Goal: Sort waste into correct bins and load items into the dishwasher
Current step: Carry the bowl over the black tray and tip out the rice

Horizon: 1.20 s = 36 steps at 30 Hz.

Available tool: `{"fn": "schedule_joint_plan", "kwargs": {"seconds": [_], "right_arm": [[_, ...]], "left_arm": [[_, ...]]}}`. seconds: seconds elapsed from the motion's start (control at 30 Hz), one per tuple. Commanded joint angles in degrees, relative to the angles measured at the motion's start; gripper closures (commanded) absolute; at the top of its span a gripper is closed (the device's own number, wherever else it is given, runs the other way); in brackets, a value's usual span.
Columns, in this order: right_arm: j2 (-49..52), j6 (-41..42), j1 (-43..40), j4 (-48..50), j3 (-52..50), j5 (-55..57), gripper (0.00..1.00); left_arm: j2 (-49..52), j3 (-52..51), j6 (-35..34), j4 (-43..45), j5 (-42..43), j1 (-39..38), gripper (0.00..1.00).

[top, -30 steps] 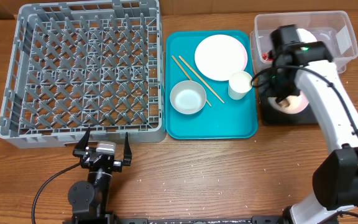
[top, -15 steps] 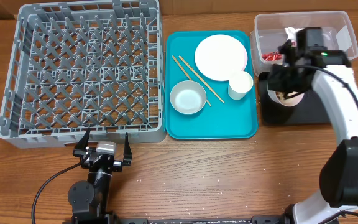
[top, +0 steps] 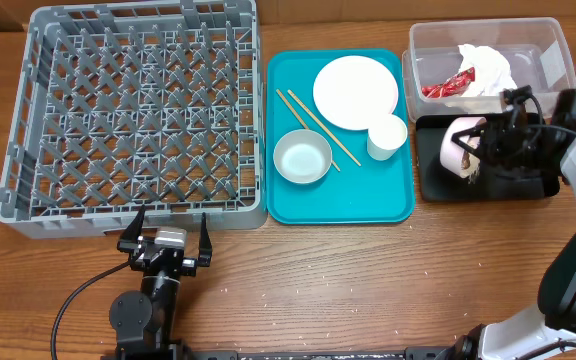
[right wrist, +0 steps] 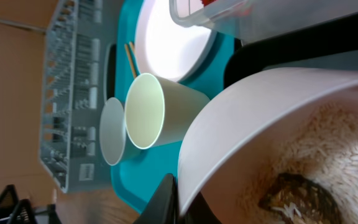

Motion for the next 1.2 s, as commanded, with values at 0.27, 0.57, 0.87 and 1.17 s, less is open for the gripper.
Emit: {"fn": "schedule_joint_plan", "kwargs": {"seconds": [0.27,0.57,0.87,1.17], "right_arm": [[1.66,-2.21,-6.86,6.05,-3.41,-20.85,0.96],[7.10,-2.16,-7.37,10.67,-3.41,-30.82,0.96],[9.81,-1.57,-10.97,10.67,-3.41,-37.29,0.96],[9.81,4.79,-12.26,11.08,-3.39,-37.59,0.96]], "left_arm": [[-0.48,-0.24,0.87,-0.13,-0.35,-0.35,0.00],[-0.48,-0.24,0.87,-0.13,-0.35,-0.35,0.00],[-0.48,-0.24,0.87,-0.13,-0.35,-0.35,0.00],[-0.48,-0.24,0.87,-0.13,-0.37,-0.35,0.00]]}}
